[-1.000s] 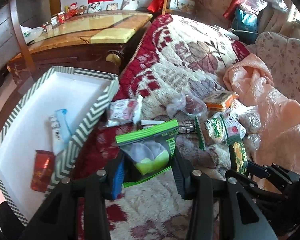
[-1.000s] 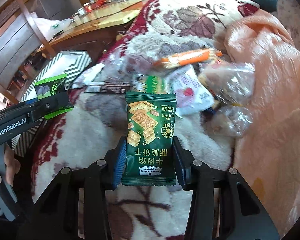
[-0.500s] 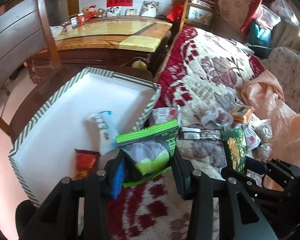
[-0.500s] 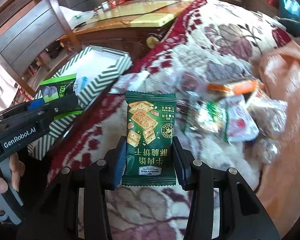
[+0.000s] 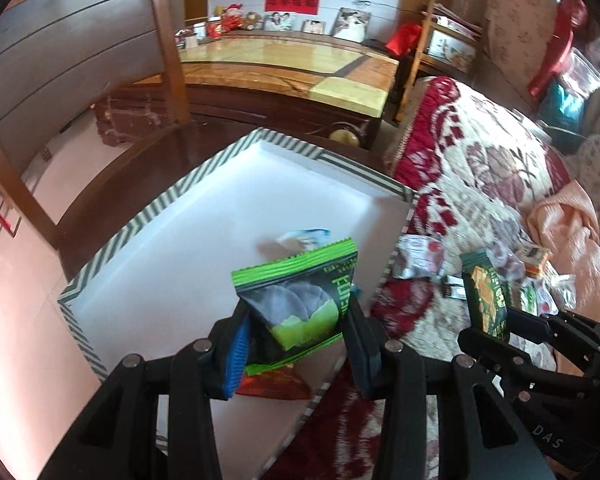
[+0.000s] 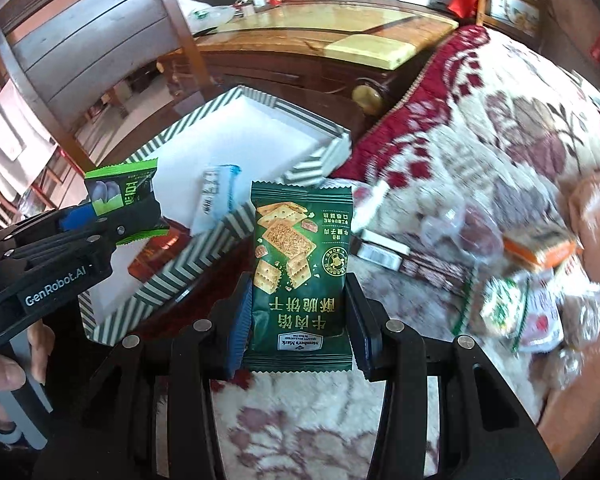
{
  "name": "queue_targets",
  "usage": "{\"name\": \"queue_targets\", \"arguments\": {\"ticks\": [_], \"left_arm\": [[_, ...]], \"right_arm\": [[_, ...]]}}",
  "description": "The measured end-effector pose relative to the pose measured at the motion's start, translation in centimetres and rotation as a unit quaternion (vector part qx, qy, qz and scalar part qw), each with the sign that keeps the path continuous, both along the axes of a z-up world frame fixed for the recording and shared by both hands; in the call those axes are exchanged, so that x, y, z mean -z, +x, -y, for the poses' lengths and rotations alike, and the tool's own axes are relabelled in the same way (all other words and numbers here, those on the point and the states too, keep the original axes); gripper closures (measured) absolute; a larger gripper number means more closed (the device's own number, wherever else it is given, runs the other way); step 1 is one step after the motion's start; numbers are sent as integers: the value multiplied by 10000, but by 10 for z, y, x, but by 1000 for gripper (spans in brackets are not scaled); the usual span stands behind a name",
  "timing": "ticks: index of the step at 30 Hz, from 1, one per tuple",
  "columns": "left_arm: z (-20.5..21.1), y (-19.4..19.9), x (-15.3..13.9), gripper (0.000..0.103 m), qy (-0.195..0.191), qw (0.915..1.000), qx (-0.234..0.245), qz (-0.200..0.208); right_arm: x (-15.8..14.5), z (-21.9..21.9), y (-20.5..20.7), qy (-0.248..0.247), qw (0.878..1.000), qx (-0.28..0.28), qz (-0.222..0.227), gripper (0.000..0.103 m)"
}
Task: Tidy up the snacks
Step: 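Carry both green packets over the white striped box and open both tools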
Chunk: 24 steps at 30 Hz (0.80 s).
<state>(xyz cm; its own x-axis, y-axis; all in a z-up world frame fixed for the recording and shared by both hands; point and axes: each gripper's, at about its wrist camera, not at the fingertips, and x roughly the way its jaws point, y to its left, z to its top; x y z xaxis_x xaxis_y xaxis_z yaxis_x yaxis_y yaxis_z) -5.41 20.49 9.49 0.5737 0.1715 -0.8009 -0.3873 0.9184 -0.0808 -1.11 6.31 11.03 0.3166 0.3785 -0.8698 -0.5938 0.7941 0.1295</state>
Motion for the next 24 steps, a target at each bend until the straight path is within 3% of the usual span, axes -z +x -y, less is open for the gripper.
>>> {"name": "queue_targets", "arguments": {"ticks": [24], "left_arm": [[-67, -4, 25, 58, -55, 9966, -815, -142]], "right_arm": [[8, -91, 22, -184, 9973, -712, -39, 61]]}}
